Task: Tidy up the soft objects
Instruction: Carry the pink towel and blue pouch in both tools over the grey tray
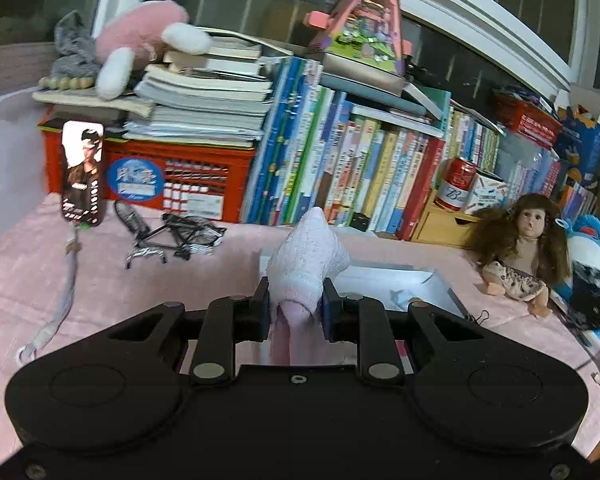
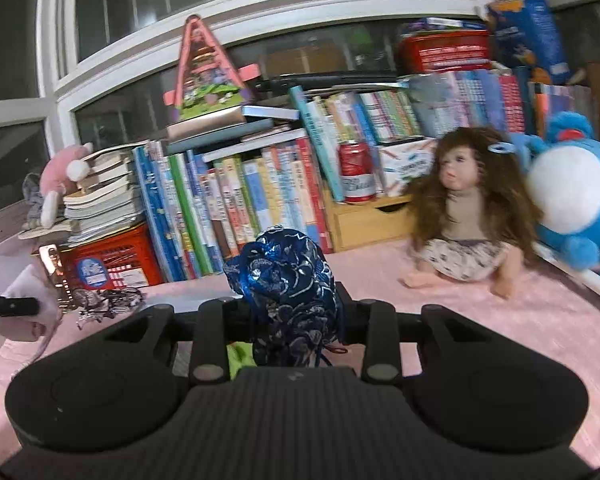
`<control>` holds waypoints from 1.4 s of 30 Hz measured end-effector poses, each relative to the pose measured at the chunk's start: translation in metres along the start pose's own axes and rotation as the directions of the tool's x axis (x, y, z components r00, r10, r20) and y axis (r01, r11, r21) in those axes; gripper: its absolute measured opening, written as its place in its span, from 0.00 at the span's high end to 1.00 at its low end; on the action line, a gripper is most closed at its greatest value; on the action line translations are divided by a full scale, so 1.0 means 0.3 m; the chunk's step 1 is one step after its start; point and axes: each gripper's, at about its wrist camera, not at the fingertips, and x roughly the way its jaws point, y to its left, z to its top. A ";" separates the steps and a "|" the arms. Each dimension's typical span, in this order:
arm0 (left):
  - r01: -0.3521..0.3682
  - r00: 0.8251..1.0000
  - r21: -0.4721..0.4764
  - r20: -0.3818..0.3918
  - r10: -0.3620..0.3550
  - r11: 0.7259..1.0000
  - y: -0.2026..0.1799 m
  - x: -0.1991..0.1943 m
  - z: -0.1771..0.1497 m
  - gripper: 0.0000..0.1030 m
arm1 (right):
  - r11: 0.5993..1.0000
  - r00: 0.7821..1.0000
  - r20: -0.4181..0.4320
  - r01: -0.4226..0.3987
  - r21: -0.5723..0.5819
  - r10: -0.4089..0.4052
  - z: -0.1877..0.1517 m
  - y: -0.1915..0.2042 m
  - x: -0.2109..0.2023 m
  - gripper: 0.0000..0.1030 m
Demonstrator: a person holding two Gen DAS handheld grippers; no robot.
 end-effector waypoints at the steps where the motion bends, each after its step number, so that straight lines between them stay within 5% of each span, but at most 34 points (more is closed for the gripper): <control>1: 0.007 1.000 0.005 -0.005 -0.007 1.000 -0.011 0.012 0.013 0.79 | 1.000 1.000 -0.007 -0.012 -0.012 0.012 0.016 0.013 0.021 0.62; 11: 0.089 0.992 0.012 -0.089 -0.088 0.996 -0.107 0.207 0.134 0.78 | 0.992 0.980 -0.167 -0.119 -0.034 0.112 0.142 0.144 0.273 0.62; 23: 0.072 0.963 0.011 -0.260 -0.067 0.997 -0.146 0.515 0.128 0.78 | 0.985 0.880 -0.442 -0.153 0.078 0.171 0.098 0.246 0.602 0.62; 31: 0.068 0.941 0.007 -0.332 -0.061 0.998 -0.151 0.643 0.108 0.78 | 0.989 0.838 -0.526 -0.144 0.045 0.146 0.058 0.303 0.707 0.61; 42: 0.083 0.918 -0.001 -0.390 -0.076 0.997 -0.129 0.717 0.072 0.74 | 0.991 0.813 -0.567 -0.116 0.061 0.130 0.034 0.302 0.764 0.60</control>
